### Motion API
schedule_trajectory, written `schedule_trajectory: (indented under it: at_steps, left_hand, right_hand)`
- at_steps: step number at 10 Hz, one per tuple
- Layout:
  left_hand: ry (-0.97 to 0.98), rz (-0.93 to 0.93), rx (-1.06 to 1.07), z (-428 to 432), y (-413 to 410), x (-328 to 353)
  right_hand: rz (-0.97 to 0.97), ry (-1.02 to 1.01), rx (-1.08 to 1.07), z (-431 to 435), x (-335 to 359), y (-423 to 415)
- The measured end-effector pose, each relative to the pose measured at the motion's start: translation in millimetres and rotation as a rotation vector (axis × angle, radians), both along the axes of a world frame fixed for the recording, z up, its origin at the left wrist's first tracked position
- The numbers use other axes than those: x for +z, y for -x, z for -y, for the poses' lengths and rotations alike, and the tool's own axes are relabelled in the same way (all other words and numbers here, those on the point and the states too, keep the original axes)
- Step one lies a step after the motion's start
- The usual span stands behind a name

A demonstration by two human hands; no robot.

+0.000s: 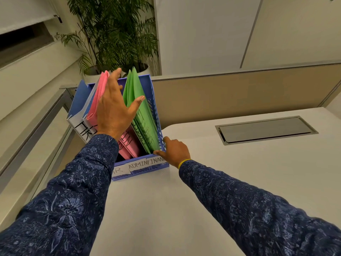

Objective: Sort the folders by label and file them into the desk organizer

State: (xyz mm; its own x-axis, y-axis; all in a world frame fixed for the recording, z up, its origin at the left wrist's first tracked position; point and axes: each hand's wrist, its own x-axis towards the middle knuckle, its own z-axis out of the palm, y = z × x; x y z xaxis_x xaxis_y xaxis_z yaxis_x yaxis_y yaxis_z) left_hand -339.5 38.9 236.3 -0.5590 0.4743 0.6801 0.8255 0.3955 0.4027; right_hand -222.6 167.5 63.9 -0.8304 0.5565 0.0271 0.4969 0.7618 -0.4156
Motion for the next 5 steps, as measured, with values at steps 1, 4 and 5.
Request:
schedule_trajectory:
  at_steps: [1,4,5]
  left_hand:
    - [0.05,-0.056,0.018,1,0,0]
    - [0.204,-0.081,0.029,14,-18,-8]
    - [0.227,-0.122,0.01,32,-39,-32]
  right_hand:
    - [-0.004,-0.024,0.01,2,3,-4]
    - [-0.028,-0.073,0.076,10,14,-22]
    - [-0.029,-0.117,0.082,15,17,-36]
